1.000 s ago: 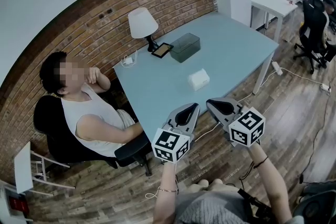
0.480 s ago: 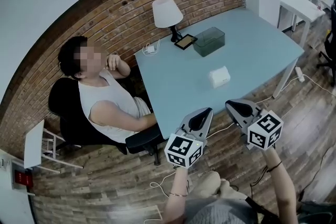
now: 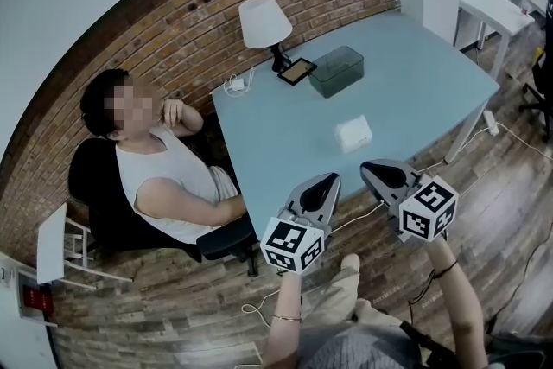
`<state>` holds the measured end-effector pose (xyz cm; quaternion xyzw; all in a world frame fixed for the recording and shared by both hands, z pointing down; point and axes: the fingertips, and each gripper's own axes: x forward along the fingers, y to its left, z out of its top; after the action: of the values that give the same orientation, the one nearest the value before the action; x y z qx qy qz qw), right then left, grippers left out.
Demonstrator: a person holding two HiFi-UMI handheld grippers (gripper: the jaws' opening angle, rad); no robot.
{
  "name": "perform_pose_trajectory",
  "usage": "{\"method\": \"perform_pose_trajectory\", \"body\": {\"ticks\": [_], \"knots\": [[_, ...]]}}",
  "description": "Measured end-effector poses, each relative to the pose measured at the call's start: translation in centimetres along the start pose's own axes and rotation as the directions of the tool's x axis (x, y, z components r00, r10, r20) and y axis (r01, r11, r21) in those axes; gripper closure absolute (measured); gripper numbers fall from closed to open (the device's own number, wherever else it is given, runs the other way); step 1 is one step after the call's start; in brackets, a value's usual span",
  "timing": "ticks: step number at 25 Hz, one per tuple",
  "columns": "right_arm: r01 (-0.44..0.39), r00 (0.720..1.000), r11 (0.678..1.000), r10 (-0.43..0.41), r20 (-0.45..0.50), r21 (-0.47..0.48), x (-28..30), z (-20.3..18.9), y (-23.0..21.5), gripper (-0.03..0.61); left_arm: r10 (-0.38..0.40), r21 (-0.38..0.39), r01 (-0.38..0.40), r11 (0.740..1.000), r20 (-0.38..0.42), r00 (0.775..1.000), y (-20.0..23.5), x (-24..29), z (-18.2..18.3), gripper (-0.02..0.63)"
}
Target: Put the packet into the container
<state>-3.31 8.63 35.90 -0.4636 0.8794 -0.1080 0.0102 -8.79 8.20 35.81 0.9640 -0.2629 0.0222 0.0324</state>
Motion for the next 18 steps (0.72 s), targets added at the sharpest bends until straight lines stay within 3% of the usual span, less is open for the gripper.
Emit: {"method": "perform_pose_trajectory", "body": {"ticks": [18], "knots": [[0.018, 0.998, 1.000, -0.018, -0.053, -0.006, 7.4, 1.7, -9.8, 0.566, -0.072, -0.027, 0.071, 0.997, -0.026, 0.997, 9.0, 10.2, -0.5, 0.603]]}}
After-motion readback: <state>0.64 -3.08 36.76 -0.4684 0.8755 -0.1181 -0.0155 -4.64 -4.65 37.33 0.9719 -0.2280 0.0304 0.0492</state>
